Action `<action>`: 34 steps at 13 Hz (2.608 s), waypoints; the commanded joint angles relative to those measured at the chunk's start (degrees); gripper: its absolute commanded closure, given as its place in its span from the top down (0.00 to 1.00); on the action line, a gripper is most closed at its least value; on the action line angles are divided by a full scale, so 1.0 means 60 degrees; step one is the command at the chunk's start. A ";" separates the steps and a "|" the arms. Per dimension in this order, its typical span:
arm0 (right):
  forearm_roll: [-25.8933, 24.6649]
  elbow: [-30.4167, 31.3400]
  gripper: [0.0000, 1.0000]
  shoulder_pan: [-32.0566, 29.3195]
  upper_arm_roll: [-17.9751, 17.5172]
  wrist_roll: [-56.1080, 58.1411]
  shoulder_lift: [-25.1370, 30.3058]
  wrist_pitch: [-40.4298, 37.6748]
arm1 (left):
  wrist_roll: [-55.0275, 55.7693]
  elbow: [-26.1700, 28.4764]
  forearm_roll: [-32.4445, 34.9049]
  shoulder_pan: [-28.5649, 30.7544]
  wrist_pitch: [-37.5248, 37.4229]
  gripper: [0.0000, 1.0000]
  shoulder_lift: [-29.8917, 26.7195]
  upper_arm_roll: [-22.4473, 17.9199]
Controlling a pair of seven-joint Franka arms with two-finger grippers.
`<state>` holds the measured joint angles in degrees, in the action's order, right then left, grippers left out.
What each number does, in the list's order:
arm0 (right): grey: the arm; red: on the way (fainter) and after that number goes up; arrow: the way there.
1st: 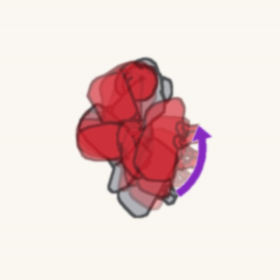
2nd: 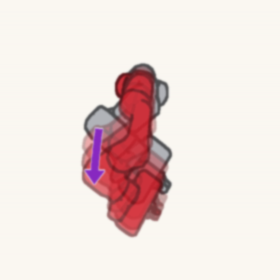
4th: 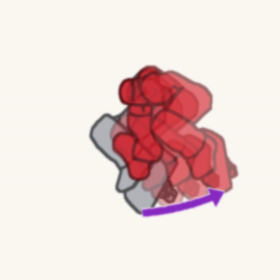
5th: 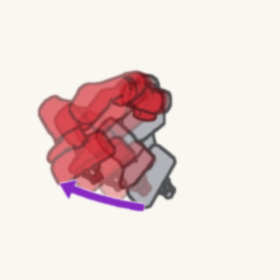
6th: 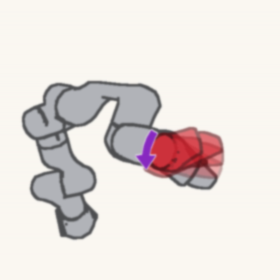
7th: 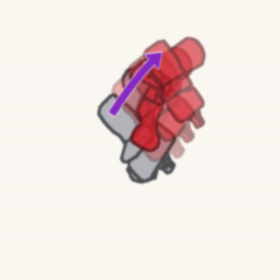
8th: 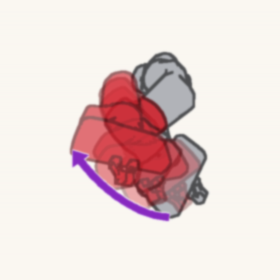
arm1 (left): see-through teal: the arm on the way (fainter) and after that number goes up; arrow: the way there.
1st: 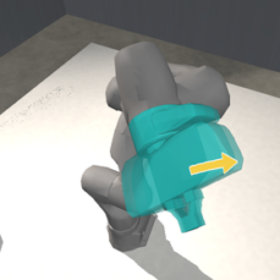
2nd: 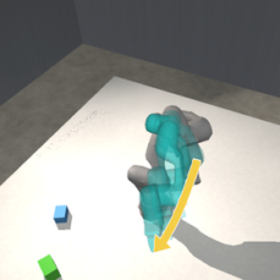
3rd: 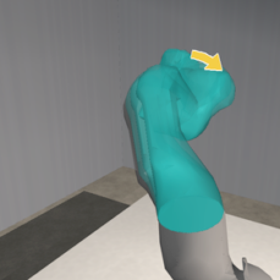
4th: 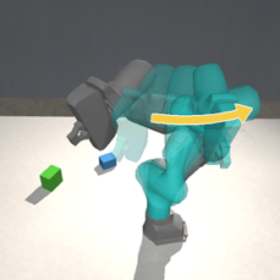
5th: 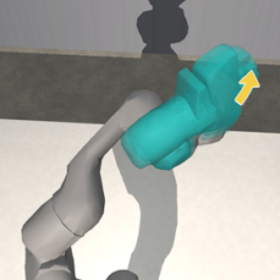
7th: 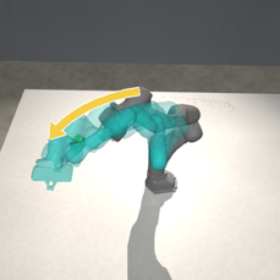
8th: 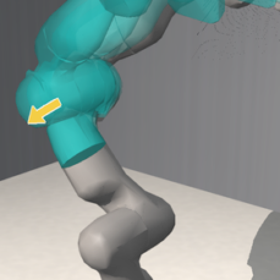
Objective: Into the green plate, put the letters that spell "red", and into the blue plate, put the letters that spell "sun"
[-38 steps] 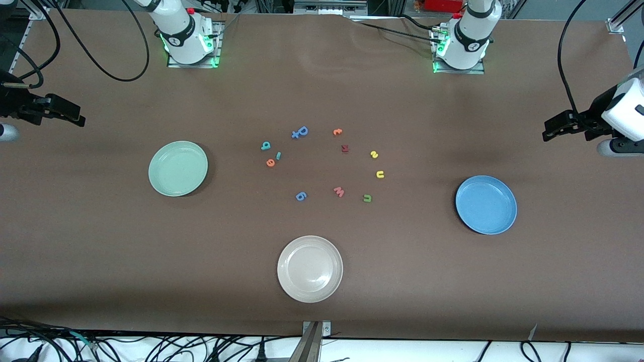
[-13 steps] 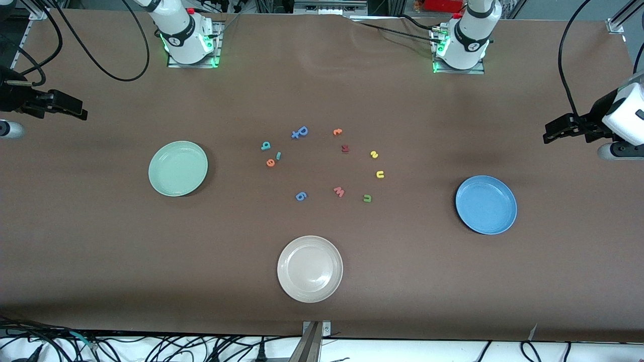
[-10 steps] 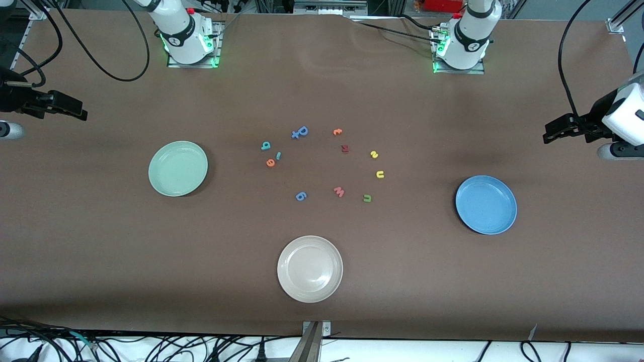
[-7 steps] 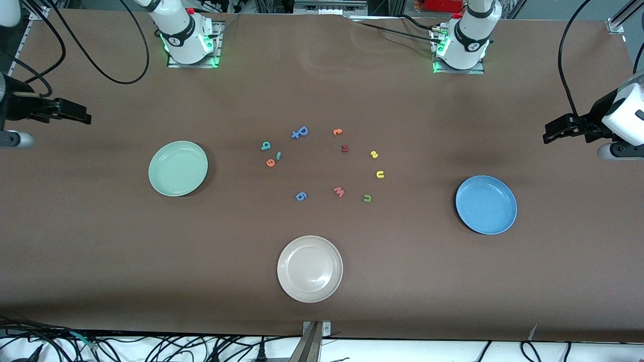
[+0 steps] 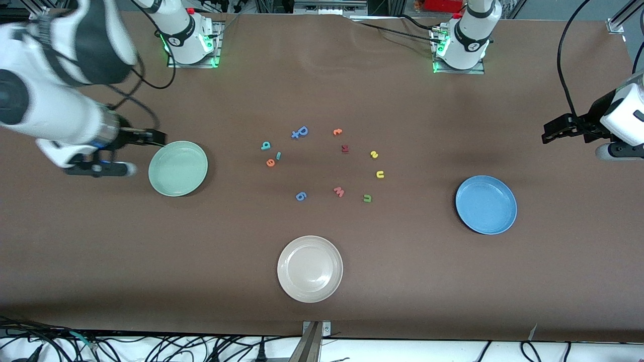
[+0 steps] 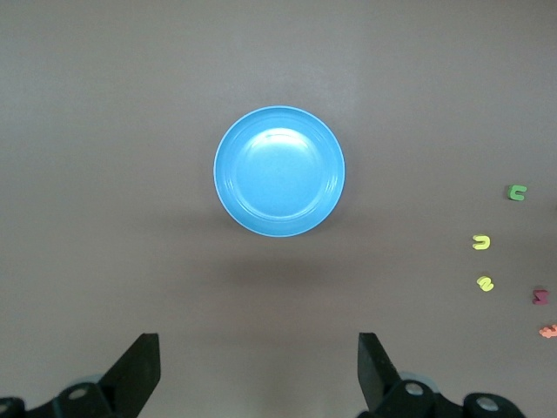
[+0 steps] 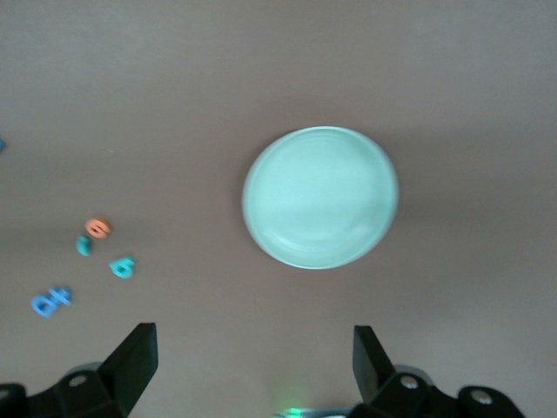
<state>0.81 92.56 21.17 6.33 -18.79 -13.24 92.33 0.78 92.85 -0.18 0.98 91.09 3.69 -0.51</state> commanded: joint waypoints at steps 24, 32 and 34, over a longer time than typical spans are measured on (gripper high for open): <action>-0.0135 0.4568 0.33 0.4469 0.0014 -0.7797 -0.2597 0.9880 | 0.2901 -0.0638 -0.1361 -0.3590 0.2231 1.00 0.3881 0.0245; -0.0149 0.4612 0.00 0.4528 0.0043 -0.7782 -0.2686 0.9807 | 0.4147 0.3415 -0.1654 -0.4089 0.7705 1.00 0.3282 0.0714; -0.0135 0.4568 0.00 0.4513 0.0145 -0.7724 -0.2307 0.9400 | 0.4570 0.4224 -0.1625 -0.4206 0.8851 1.00 0.3164 0.0875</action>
<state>0.67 120.37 47.67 6.17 -64.73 -28.91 150.84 26.19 110.91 -8.38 -23.34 138.67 26.83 4.44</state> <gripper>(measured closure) 0.907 0.000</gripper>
